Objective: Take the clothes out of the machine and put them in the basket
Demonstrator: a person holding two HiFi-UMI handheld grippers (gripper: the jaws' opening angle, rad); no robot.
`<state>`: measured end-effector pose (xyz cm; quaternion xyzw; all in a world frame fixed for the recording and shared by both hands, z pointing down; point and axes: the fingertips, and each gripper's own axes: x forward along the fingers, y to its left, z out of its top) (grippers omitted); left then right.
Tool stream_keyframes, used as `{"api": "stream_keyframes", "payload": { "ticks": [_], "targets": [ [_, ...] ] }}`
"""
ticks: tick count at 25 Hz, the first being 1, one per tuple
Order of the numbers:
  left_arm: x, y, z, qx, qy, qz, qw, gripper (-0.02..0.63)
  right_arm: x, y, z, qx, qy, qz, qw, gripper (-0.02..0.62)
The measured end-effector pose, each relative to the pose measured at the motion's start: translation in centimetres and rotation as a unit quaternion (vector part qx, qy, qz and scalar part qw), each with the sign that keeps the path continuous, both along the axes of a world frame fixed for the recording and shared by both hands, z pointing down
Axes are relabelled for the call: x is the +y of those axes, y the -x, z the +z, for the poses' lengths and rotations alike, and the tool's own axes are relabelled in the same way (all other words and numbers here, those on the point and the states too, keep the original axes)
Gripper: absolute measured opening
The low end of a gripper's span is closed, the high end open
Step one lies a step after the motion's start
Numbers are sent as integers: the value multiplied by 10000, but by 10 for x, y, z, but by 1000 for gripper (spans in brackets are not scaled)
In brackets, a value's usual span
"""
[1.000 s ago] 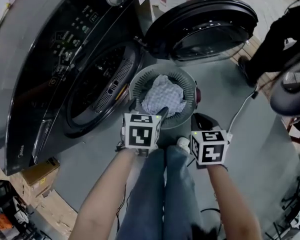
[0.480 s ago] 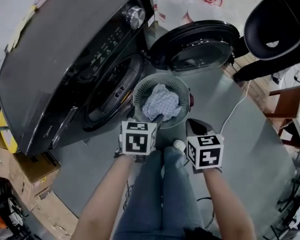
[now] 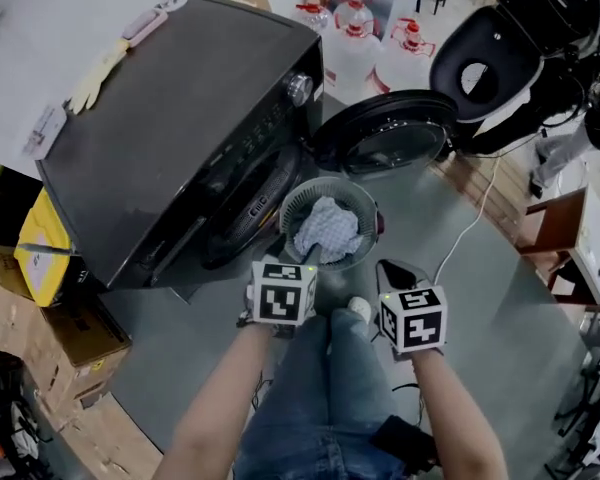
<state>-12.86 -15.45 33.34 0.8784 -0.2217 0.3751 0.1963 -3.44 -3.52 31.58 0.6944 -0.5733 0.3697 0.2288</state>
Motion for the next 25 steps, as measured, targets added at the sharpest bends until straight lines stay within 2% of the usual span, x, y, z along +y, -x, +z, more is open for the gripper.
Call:
{"api": "stream_keyframes", "payload": {
  "ticks": [5,6,8,9,15,19,25],
  "targets": [
    [-4,7,-36,130,-188,45,9997,182,-1,2,-35,145,-132,23,9998,3],
    [-6,7,-43,146,-263,67,9995,143,-2,2,-41,176,-153,27,9997,3],
    [-10,8,-57,174,-435,114,9988,18,-4,1,-51,216,-175,68,9996,3],
    [-13,7,-64,190,-492,150,9985,7,-5,0,-56,228,-174,95,9995,3],
    [-30,11,-97,11,-467,23,9989,3,-12,1,-82,70,-69,227,9997,3],
    [-34,16,-120,165,-663,-46,9977,3,-12,2,-101,161,-207,363,9990,3],
    [-24,21,-152,451,-1028,-199,9935,3,-7,-5,-137,173,-694,357,9968,3]
  ]
}}
